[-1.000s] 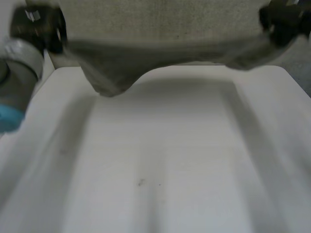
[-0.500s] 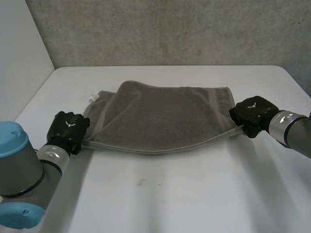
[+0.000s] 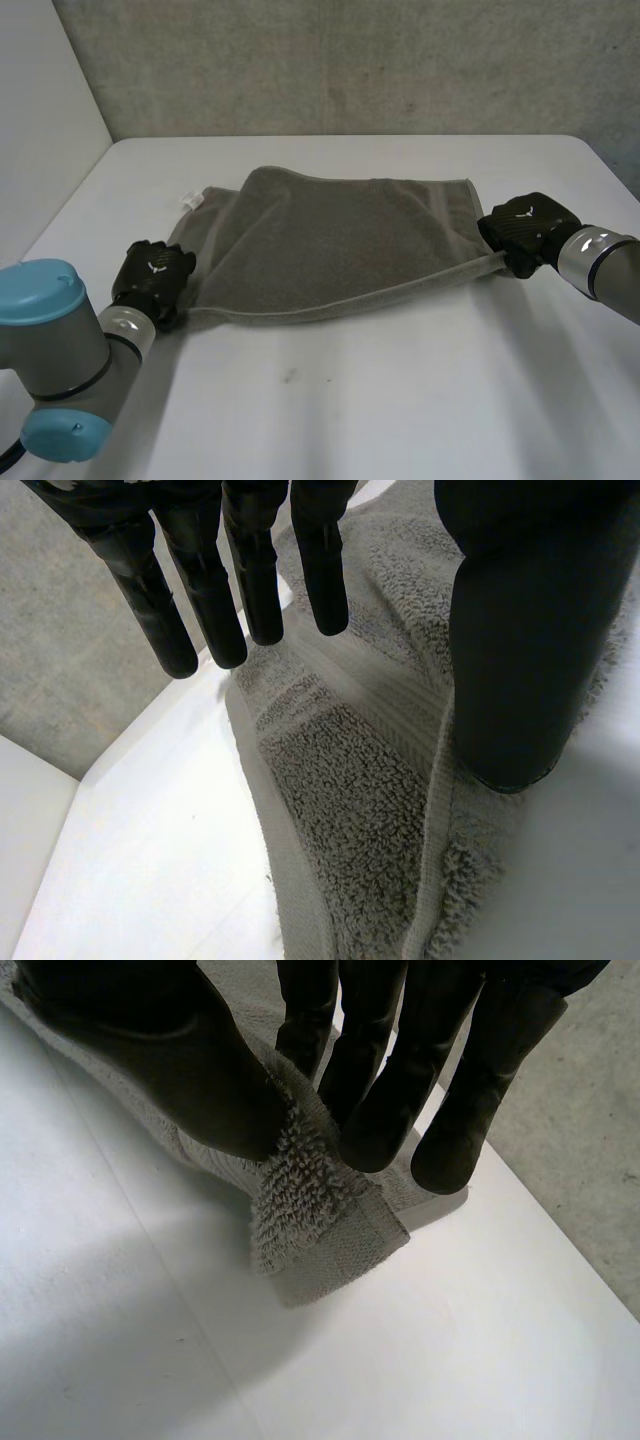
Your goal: Fold the towel.
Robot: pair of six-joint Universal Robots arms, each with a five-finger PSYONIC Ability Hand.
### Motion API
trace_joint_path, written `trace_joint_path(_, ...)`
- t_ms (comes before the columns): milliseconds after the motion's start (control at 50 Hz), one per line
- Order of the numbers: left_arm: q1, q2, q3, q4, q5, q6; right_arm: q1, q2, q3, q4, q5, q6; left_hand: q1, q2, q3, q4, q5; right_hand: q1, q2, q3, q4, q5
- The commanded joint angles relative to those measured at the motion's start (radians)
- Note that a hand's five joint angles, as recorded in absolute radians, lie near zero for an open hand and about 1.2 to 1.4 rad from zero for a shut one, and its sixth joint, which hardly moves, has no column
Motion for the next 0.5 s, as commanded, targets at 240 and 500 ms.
trace_joint_path(240,0.009,0.015,-0.014,-0.079,0.000,-0.005,-0.041,-0.003,-0.032,-0.006,0.020,0.056,0.210,0.215,0.212,0.215,0.219,0.063,0.067,0.063,0.048,0.050)
trace_joint_path(500,0.009,0.017,-0.015,-0.111,0.000,-0.006,-0.041,0.003,-0.033,-0.005,0.019,0.063,0.756,0.761,0.758,0.761,0.765,0.063,0.067,0.063,0.048,0.050)
